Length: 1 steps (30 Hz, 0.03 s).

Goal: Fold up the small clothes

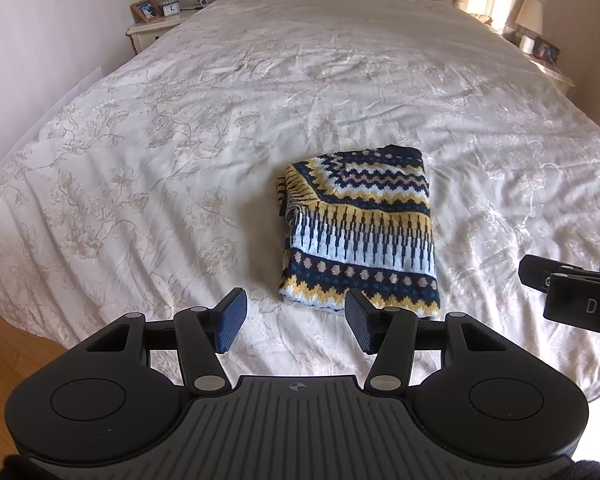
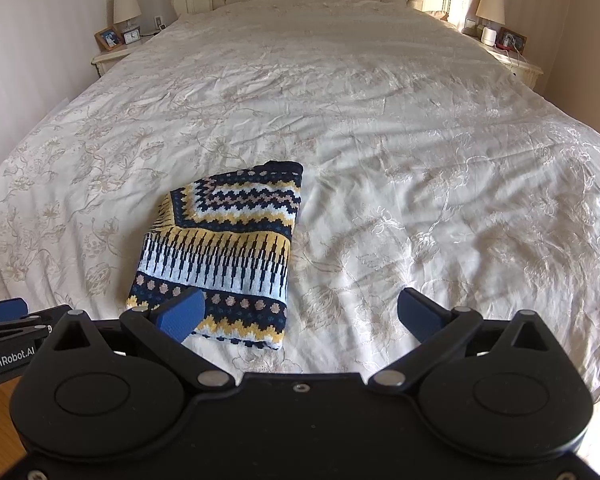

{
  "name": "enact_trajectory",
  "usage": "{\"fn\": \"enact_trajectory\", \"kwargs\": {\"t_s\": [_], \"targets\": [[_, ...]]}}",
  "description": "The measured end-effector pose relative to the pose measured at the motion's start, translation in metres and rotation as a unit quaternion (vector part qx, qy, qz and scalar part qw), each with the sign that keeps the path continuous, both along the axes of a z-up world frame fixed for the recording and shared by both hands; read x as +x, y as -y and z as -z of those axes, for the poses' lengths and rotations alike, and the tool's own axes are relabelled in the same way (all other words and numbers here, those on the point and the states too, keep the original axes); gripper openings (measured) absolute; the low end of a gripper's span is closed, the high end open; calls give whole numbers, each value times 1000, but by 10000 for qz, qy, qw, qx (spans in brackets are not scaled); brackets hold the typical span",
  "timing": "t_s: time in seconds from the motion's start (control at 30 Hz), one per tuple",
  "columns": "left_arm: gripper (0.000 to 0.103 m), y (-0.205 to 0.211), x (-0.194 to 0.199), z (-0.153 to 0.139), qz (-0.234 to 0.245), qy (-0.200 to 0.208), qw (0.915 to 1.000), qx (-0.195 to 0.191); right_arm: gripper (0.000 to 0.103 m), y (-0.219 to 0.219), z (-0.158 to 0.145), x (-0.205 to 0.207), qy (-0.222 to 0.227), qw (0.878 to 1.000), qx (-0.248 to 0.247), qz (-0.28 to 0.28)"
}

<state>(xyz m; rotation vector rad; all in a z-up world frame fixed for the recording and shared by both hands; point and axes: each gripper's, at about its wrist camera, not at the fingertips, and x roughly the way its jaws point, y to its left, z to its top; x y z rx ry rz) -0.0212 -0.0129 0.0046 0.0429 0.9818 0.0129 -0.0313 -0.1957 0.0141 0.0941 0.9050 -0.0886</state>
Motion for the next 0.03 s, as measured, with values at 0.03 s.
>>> {"fn": "enact_trajectory", "kwargs": {"t_s": [0.03], "targets": [[53,0,0,0,3,-1,10000,1,102,0,0,0,0,10000,-3,5]]}}
